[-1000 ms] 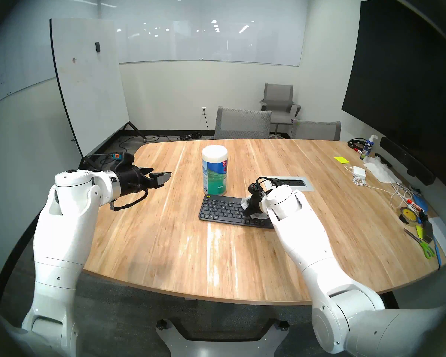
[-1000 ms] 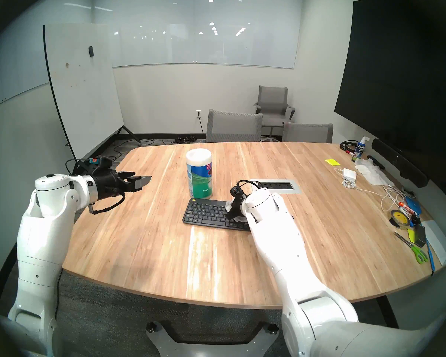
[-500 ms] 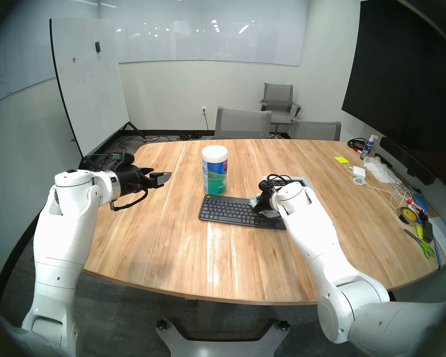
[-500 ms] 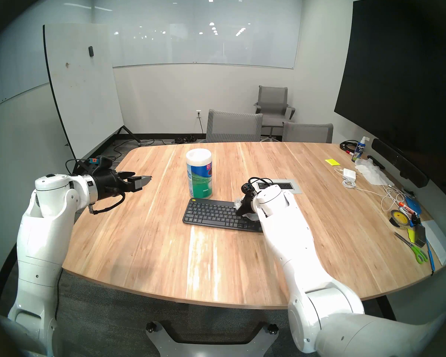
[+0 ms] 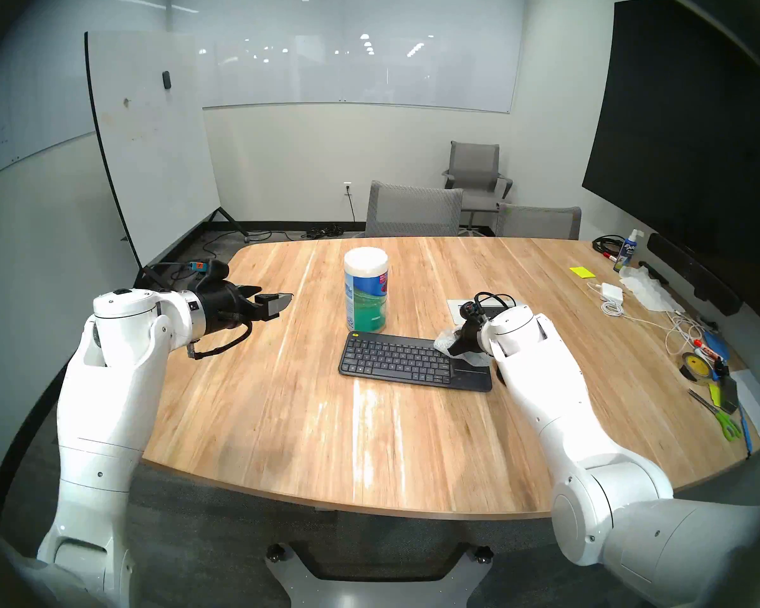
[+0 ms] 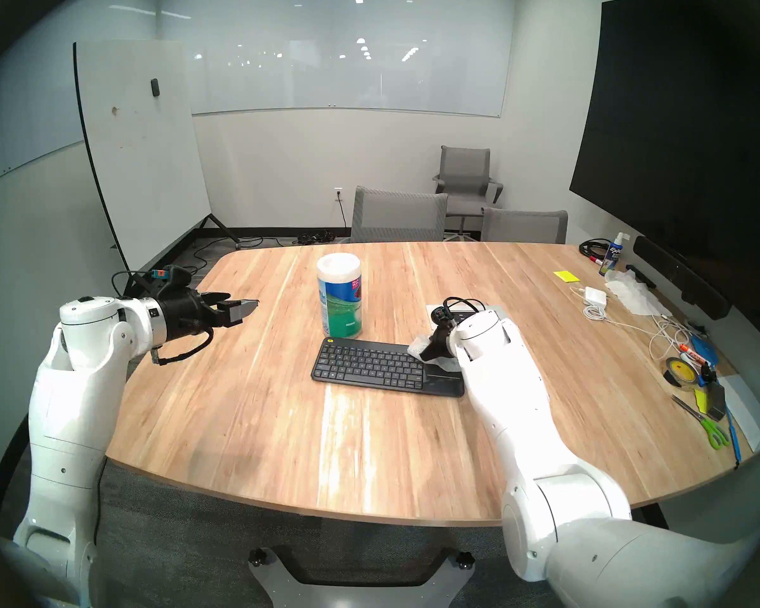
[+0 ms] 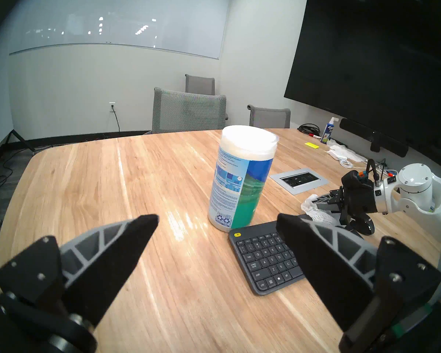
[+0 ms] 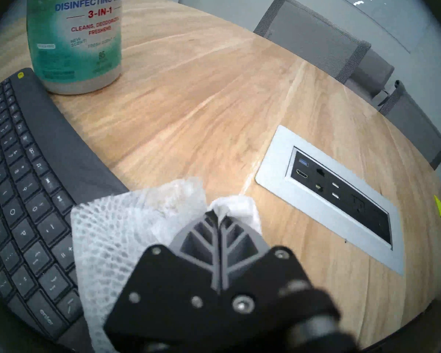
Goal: Wipe the keyboards and mice with a disinfecting wipe, then set the wipe down
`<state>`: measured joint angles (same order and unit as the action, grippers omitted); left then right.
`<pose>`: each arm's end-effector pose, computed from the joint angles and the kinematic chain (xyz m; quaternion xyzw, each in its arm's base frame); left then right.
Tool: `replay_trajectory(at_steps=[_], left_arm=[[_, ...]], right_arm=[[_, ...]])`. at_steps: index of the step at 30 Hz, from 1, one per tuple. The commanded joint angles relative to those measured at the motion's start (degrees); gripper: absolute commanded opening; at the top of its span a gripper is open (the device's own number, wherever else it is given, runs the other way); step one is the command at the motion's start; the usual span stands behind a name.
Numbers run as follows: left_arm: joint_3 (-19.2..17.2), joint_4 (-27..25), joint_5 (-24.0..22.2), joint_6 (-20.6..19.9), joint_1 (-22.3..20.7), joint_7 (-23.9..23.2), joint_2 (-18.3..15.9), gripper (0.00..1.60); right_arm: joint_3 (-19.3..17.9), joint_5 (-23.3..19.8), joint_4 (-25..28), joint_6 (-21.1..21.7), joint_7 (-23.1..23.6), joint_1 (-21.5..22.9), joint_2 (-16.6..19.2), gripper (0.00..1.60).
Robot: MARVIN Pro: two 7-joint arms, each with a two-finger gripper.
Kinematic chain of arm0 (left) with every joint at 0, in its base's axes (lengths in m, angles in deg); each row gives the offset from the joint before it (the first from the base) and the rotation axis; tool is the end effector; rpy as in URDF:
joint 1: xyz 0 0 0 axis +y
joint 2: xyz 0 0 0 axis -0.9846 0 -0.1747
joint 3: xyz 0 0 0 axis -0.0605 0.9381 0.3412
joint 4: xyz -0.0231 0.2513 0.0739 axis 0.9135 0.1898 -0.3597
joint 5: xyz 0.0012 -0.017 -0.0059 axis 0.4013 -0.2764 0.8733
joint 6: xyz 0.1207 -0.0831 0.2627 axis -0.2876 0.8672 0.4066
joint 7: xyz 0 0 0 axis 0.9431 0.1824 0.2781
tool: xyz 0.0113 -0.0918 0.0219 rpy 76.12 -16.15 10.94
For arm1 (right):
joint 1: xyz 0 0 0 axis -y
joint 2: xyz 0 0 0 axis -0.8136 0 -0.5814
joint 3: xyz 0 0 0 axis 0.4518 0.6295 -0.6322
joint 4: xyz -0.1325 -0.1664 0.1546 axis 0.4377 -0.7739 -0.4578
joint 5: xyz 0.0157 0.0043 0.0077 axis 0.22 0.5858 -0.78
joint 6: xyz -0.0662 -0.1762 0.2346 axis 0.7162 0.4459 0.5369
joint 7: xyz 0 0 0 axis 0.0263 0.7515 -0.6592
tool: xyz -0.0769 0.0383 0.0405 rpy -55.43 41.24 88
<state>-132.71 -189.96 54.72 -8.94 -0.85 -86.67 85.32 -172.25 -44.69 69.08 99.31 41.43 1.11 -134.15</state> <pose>0.4192 0.0954 -0.1466 0.7905 -0.1530 0.5582 0.2004 0.5438 -0.0265 -0.2755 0.8515 0.2824 0.4399 0.0416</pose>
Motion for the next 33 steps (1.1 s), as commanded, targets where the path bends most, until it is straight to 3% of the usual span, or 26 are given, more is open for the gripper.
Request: replay_trajectory(at_steps=[1, 14, 26, 33], left_arm=[[-0.1, -1.3, -0.1, 0.2, -0.8, 0.0, 0.1, 1.6], [-0.1, -1.2, -0.1, 0.2, -0.8, 0.0, 0.1, 1.6], [-0.1, -1.2, -0.1, 0.3, -0.8, -0.1, 0.0, 1.6], [-0.1, -1.2, -0.1, 0.3, -0.8, 0.0, 0.0, 1.6]], right_arm=[[-1.4, -1.2, 1.2, 0.5, 0.9, 4.2, 0.2, 0.0], [-3.8, -1.3, -1.0, 1.1, 1.2, 8.3, 2.5, 0.0], [-5.6, -0.5, -5.8, 1.4, 3.3, 13.1, 8.0, 0.0], [-6.3, 0.0, -6.6, 1.0, 6.2, 13.4, 10.6, 0.0]])
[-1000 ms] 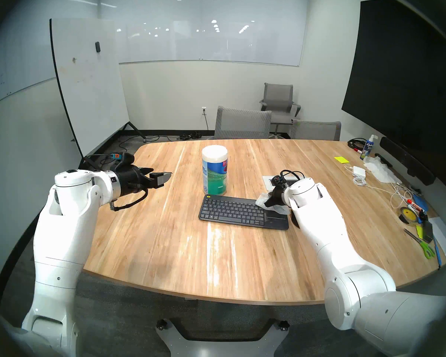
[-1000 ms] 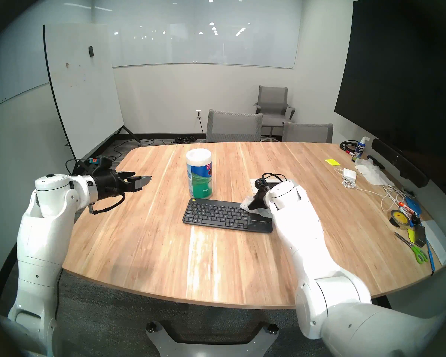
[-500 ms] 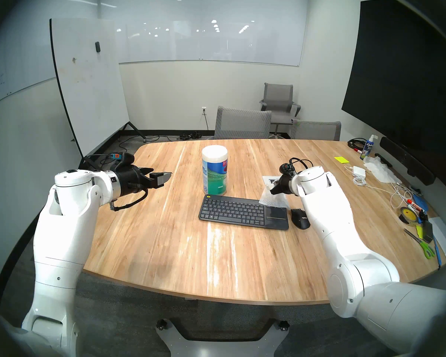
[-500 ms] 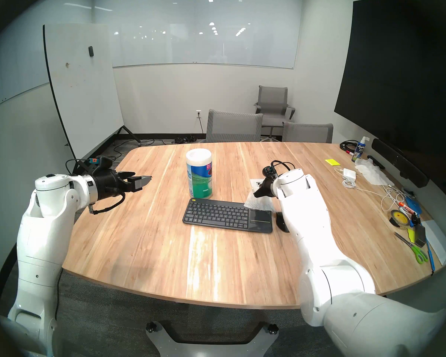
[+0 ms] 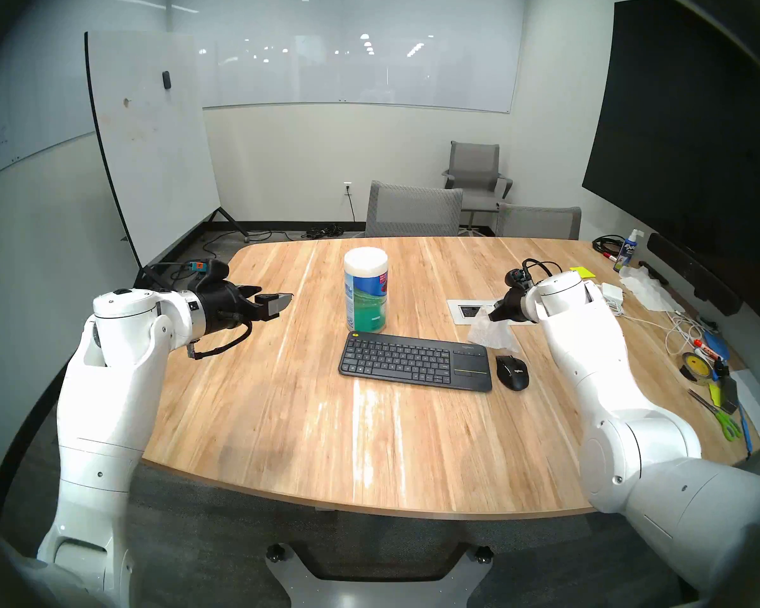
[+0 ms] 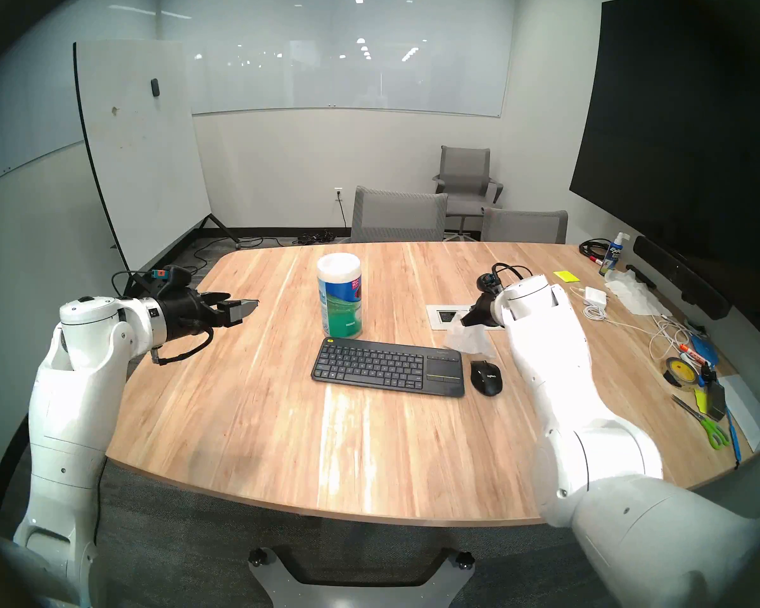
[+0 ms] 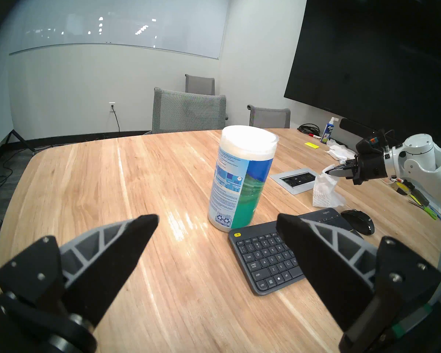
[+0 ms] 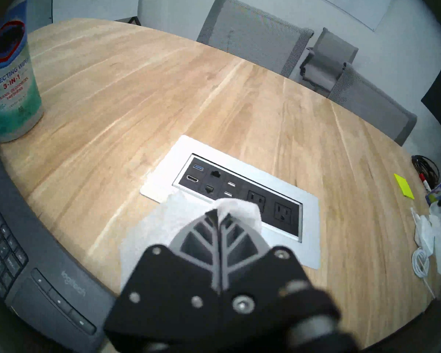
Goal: Wipe the keyboards and mice with a disinfecting wipe, then set the wipe down
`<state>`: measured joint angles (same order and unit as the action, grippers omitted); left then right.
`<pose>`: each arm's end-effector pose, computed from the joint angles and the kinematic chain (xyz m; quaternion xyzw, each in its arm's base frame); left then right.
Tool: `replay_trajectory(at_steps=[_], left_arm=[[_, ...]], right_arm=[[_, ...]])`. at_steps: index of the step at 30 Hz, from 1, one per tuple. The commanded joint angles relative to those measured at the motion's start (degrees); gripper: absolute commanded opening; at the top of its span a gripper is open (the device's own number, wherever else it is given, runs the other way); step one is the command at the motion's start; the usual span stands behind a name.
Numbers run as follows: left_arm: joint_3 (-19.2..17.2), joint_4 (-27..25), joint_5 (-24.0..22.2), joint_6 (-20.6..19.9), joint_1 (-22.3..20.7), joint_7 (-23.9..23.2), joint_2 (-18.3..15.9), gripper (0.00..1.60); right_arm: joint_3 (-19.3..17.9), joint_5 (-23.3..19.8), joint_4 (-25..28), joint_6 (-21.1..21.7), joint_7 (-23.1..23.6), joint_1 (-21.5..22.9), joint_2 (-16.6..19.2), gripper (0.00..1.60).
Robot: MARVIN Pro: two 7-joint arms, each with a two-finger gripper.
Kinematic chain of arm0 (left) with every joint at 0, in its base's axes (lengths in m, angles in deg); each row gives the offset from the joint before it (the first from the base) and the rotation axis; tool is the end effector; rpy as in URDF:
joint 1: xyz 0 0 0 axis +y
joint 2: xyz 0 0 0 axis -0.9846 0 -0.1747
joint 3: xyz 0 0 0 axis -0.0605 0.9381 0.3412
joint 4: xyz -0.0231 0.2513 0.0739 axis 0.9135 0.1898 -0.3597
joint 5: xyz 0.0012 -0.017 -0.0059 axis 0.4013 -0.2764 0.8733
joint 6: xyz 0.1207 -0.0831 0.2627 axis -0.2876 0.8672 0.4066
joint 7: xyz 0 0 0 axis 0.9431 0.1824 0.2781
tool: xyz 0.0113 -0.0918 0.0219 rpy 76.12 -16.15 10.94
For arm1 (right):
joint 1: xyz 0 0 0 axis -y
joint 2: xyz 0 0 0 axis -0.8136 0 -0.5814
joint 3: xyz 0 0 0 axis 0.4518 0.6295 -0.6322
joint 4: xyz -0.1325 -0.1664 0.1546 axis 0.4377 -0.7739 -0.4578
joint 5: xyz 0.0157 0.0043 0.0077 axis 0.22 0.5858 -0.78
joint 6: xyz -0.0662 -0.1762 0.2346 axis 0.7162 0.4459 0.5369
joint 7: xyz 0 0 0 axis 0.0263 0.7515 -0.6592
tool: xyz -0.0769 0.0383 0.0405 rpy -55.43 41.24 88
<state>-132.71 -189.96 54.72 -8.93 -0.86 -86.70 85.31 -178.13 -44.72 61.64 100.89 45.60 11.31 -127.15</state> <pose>0.4192 0.0954 -0.1464 0.7903 -0.1533 0.5583 0.2005 0.5681 -0.1199 -0.2163 0.8667 0.2168 0.4454 0.0597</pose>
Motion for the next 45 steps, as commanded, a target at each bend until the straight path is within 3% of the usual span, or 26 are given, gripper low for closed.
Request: replay_trajectory(at_steps=[1, 15, 21, 33, 45], left_arm=[[-0.1, -1.2, -0.1, 0.2, -0.8, 0.0, 0.1, 1.6], [-0.1, -1.2, -0.1, 0.2, -0.8, 0.0, 0.1, 1.6], [-0.2, -1.3, -0.1, 0.2, -0.8, 0.0, 0.1, 1.6], [-0.1, -1.2, -0.1, 0.2, -0.8, 0.0, 0.1, 1.6], [-0.2, -1.3, -0.1, 0.2, -0.8, 0.0, 0.1, 1.6]], right_arm=[[-0.8, -0.1, 0.9, -0.4, 3.3, 3.0, 4.6, 0.0], [-2.8, -0.1, 4.6, -0.8, 14.1, -1.1, 11.6, 0.0], [-3.9, -0.7, 9.9, -0.7, 21.1, -5.7, 14.3, 0.0], [-6.4, -2.7, 18.0, -2.5, 31.6, -13.4, 17.7, 0.0], [-10.4, -4.2, 27.4, -3.2, 37.3, -22.1, 18.4, 0.0]])
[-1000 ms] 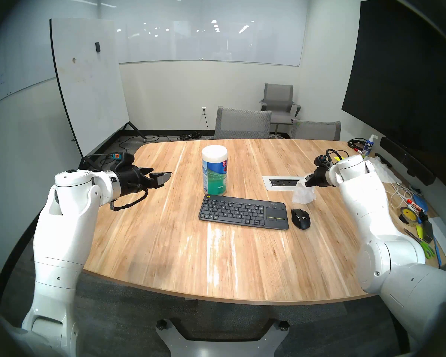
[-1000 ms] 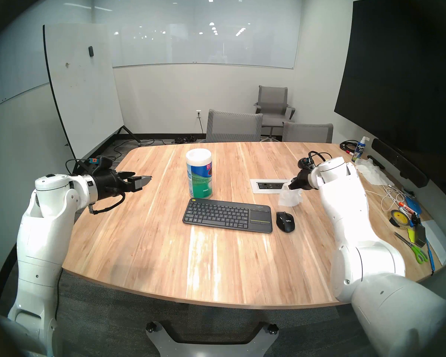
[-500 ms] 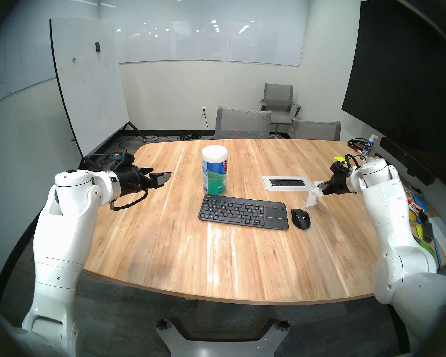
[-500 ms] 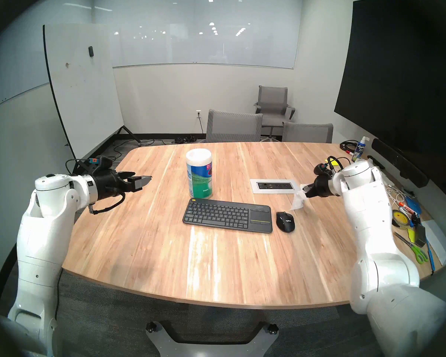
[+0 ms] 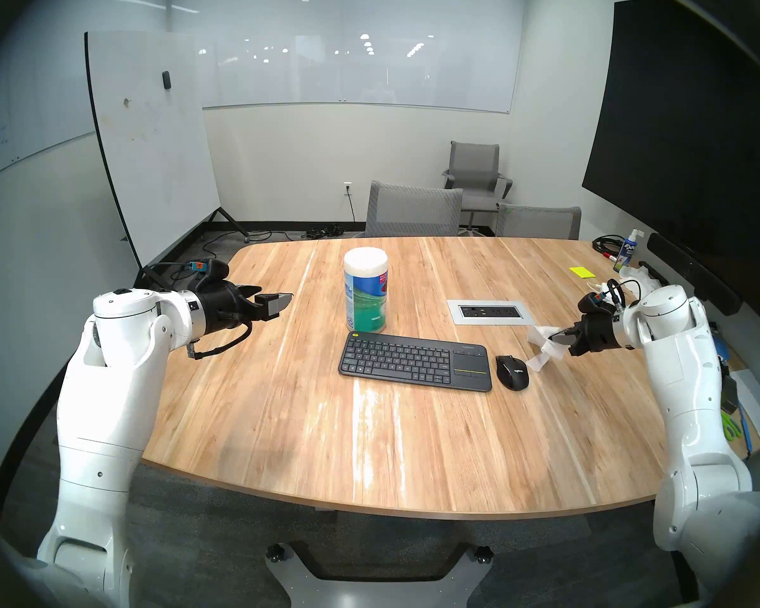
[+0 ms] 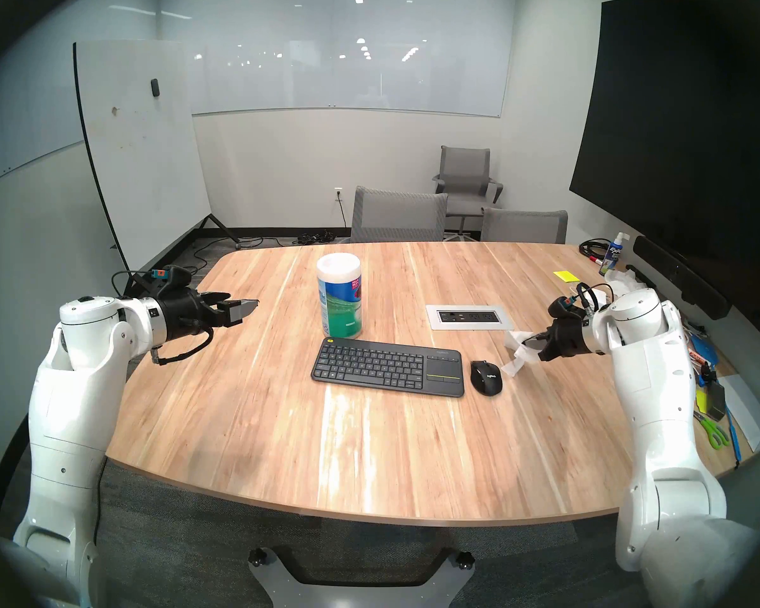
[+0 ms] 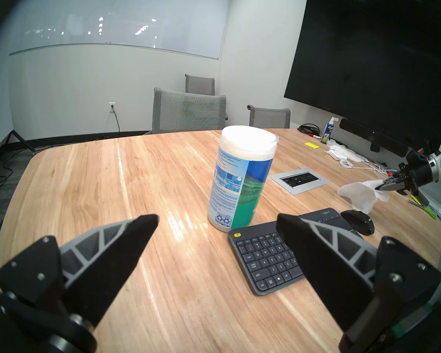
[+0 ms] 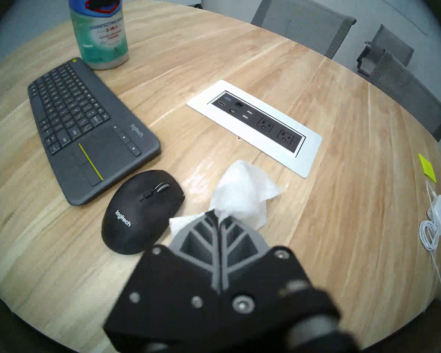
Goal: Wipe the keyboards and mice with a disinfecting wipe, then set the wipe down
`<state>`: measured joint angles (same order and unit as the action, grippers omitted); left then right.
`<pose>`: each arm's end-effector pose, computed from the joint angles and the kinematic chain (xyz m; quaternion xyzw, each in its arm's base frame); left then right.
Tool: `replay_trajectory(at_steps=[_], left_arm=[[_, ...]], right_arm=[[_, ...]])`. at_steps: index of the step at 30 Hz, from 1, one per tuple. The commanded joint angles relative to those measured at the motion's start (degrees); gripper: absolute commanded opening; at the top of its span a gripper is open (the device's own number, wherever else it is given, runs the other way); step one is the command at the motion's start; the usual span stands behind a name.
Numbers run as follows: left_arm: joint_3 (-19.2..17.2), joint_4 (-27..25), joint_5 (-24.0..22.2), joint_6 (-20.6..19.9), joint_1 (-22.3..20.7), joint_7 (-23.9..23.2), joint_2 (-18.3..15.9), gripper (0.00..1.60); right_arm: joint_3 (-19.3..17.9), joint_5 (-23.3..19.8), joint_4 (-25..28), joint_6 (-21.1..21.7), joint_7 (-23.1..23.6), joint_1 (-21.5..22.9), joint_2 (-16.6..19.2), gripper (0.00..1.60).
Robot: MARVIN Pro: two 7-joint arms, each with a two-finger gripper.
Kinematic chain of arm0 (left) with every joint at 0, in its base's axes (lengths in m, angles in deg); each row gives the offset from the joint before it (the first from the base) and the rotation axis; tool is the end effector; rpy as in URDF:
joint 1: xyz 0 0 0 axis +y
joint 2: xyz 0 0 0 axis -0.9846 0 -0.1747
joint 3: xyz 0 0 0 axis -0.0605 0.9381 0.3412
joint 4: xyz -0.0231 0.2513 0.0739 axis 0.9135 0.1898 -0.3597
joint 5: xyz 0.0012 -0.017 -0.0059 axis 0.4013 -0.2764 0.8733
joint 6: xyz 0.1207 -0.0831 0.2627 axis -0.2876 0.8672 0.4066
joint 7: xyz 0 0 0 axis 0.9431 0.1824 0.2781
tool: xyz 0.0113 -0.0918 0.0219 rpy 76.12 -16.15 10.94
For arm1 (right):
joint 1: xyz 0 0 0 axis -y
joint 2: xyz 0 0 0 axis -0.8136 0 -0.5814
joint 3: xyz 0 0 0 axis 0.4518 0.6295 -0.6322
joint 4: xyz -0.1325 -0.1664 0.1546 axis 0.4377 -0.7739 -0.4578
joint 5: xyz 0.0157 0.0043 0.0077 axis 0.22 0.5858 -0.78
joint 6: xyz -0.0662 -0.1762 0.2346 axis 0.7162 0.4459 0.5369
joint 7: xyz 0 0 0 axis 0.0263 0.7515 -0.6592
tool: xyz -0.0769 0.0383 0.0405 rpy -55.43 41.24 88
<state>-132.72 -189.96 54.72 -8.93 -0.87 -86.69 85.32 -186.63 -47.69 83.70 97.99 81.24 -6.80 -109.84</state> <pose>0.4192 0.0954 -0.1464 0.7903 -0.1531 0.5584 0.2004 0.4561 -0.2218 -0.1975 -0.8588 -0.3290 -0.3897 0.0478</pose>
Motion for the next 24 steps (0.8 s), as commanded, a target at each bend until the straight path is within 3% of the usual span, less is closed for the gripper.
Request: replay_trajectory(at_steps=[1, 16, 24], left_arm=[[-0.2, -1.3, -0.1, 0.2, -0.7, 0.0, 0.1, 1.6], [-0.1, -1.3, -0.1, 0.2, -0.8, 0.0, 0.1, 1.6], [-0.2, -1.4, -0.1, 0.2, -0.7, 0.1, 0.1, 1.6]], right_arm=[[-2.2, -1.4, 6.2, -0.3, 1.8, -4.7, 0.8, 0.0], [-1.8, -1.9, 17.2, 0.2, 5.0, -13.9, -3.4, 0.0], [-2.4, 0.0, 23.5, 2.6, 1.4, -18.0, -6.2, 0.0]])
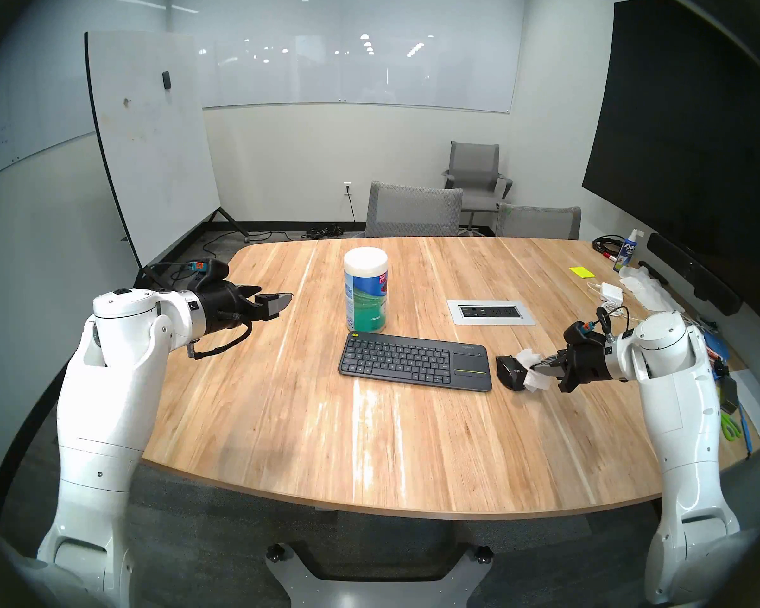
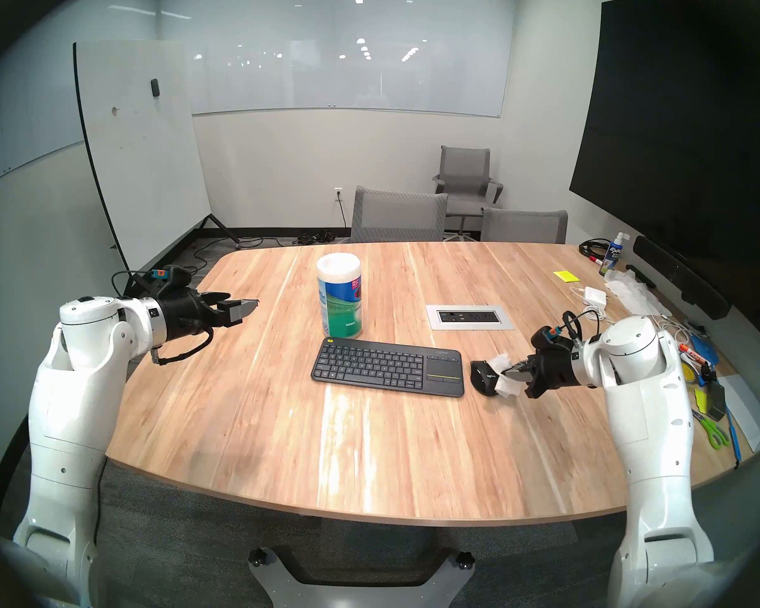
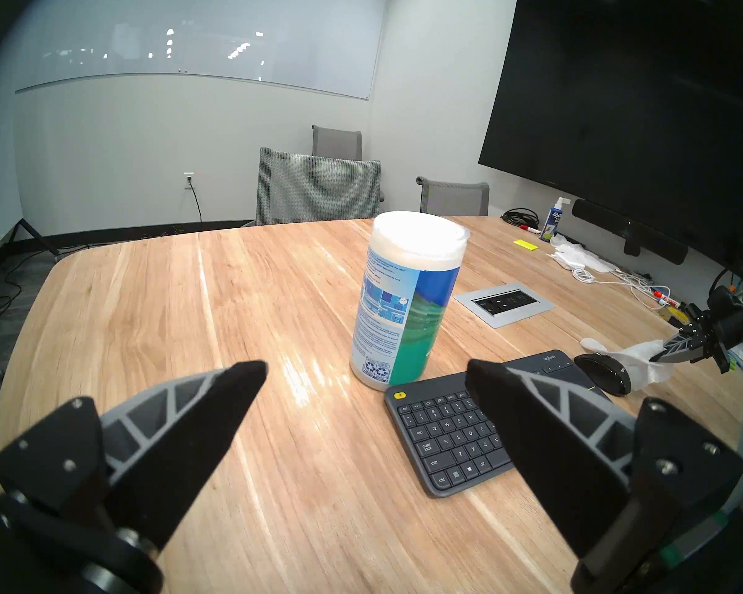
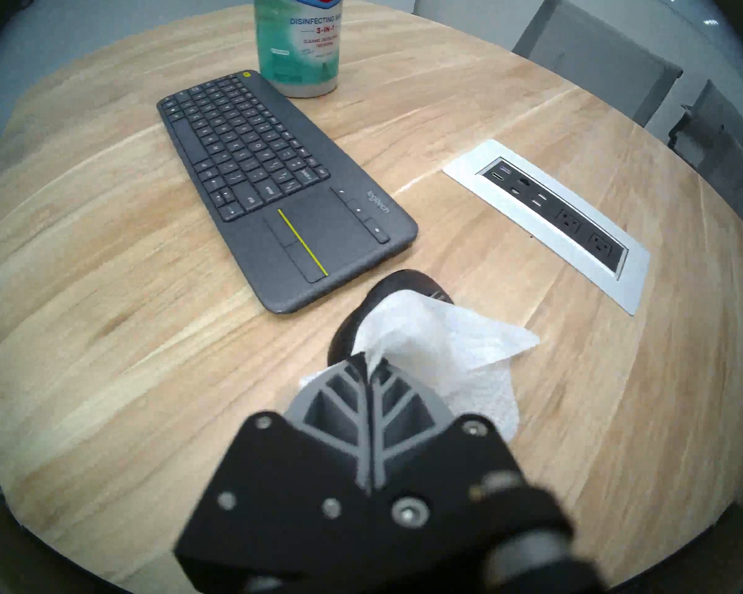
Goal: Wipe the keyboards and mice with a disinfecting wipe, then set the wipe down
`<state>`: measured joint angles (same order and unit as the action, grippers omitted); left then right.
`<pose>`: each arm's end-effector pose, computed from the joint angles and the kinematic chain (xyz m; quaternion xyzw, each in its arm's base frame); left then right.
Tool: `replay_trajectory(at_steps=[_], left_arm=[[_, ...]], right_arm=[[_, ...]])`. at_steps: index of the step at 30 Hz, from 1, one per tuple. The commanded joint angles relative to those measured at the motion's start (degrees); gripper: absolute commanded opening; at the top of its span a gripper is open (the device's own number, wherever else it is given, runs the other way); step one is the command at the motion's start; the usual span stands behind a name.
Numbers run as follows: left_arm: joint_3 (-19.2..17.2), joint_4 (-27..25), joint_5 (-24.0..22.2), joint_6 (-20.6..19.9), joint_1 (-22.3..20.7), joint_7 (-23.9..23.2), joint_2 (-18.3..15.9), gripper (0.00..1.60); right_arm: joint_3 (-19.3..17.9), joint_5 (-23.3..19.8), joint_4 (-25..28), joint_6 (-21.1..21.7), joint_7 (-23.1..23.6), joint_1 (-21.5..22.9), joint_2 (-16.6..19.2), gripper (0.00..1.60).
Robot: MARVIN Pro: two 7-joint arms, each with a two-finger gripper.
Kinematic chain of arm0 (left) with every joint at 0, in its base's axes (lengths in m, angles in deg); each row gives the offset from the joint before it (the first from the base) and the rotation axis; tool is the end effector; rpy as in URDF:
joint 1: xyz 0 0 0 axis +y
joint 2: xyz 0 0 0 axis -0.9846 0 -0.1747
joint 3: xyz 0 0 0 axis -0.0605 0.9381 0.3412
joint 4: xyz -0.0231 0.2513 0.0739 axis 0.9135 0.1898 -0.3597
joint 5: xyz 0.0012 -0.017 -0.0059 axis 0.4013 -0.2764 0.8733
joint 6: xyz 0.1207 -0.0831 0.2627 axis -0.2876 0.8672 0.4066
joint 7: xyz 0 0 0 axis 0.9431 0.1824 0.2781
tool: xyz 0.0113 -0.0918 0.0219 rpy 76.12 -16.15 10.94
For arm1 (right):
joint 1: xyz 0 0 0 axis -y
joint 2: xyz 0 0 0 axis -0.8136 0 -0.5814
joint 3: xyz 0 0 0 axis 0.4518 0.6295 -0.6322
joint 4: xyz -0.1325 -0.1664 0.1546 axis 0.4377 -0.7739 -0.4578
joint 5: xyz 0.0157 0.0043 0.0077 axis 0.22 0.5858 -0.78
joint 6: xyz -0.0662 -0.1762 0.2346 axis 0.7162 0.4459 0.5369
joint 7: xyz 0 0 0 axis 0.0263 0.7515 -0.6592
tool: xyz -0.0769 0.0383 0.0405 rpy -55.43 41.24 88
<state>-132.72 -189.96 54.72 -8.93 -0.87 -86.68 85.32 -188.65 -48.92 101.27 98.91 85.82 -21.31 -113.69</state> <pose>0.4192 0.0955 -0.1464 0.7903 -0.1531 0.5584 0.2004 0.4091 -0.1647 -0.2199 -0.8343 -0.3911 -0.3781 0.0896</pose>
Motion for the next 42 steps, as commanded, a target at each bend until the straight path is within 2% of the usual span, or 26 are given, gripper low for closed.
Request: replay_trajectory(at_steps=[1, 6, 15, 19, 31, 42], left_arm=[[-0.2, -1.4, -0.1, 0.2, -0.7, 0.1, 0.1, 1.6], [-0.2, -1.4, -0.1, 0.2, -0.7, 0.1, 0.1, 1.6], [-0.2, -1.4, -0.1, 0.2, -0.7, 0.1, 0.1, 1.6], [-0.2, -1.4, -0.1, 0.2, -0.7, 0.1, 0.1, 1.6], [-0.2, -1.4, -0.1, 0.2, -0.7, 0.1, 0.1, 1.6], [-0.2, -1.4, -0.1, 0.2, -0.7, 0.1, 0.1, 1.6]], right_arm=[[-0.5, 1.6, 6.5, 2.1, -3.8, -3.8, -2.7, 0.0], [-0.1, 2.5, 7.3, 3.2, -5.6, -4.0, -4.0, 0.0], [1.4, 3.4, 10.8, 4.8, -5.5, -6.0, -6.2, 0.0], [2.2, 4.4, 11.1, 6.5, -7.3, -5.6, -7.9, 0.0], [3.5, 7.7, 9.9, 11.6, -15.0, -3.3, -13.0, 0.0], [3.9, 9.5, 6.4, 14.9, -19.3, 0.2, -15.3, 0.0]])
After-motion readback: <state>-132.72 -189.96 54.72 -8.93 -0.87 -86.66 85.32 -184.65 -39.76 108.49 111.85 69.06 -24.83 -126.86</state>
